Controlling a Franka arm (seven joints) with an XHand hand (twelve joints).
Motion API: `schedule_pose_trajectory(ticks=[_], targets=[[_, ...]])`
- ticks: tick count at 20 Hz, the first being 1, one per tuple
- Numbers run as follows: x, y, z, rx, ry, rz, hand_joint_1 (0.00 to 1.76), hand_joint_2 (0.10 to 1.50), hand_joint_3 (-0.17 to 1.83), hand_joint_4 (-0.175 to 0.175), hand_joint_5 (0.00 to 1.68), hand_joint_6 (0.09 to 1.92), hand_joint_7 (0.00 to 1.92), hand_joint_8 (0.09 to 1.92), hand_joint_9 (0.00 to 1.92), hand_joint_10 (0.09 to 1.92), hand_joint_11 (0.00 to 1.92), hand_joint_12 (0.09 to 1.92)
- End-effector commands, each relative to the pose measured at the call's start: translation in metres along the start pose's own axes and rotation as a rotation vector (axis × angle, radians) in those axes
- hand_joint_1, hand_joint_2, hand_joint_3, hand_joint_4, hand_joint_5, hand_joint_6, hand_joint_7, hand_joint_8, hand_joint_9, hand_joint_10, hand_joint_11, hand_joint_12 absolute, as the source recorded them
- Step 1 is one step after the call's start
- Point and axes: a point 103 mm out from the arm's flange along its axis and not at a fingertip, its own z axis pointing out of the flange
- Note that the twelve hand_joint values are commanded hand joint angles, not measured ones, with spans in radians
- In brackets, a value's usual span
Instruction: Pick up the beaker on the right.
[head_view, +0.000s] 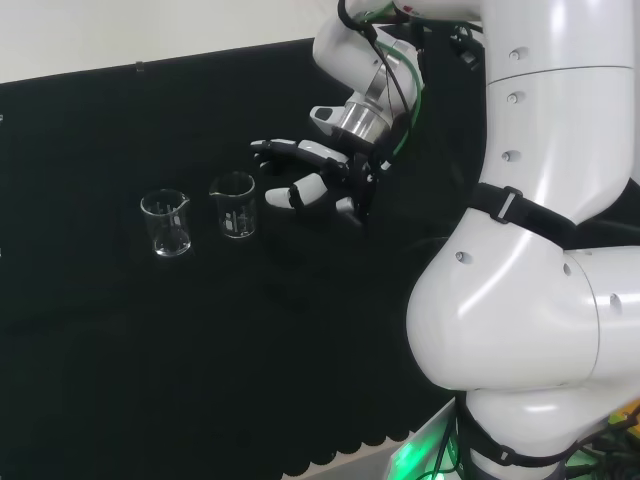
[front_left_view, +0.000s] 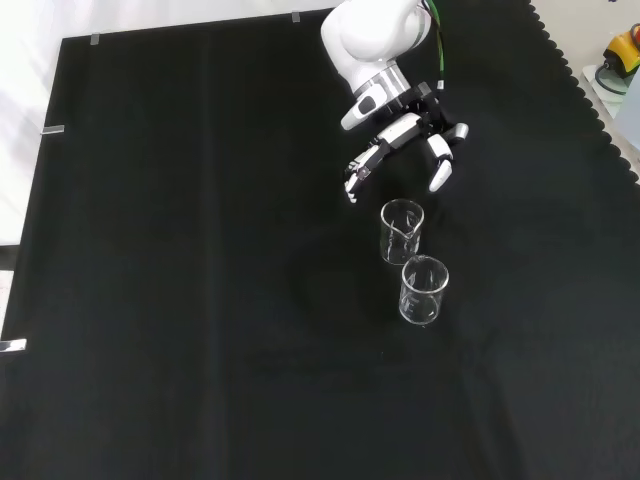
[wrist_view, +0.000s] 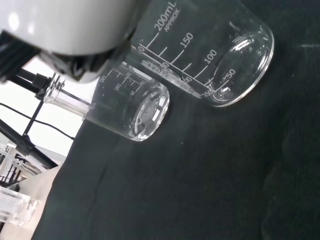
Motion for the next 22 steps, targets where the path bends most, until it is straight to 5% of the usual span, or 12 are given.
schedule_pose_trajectory(ticks=[1, 22], targets=[[0.0, 0.004, 0.006, 0.006, 0.022, -0.011, 0.95, 0.29, 1.06, -0.03, 0.29, 0.09, 0.17, 0.56, 0.24, 0.61, 0.0, 1.09], [-0.002, 0.015, 0.021, 0.037, 0.083, -0.049, 1.01, 0.28, 1.11, -0.027, 0.32, 0.09, 0.22, 0.53, 0.25, 0.57, 0.0, 1.05]])
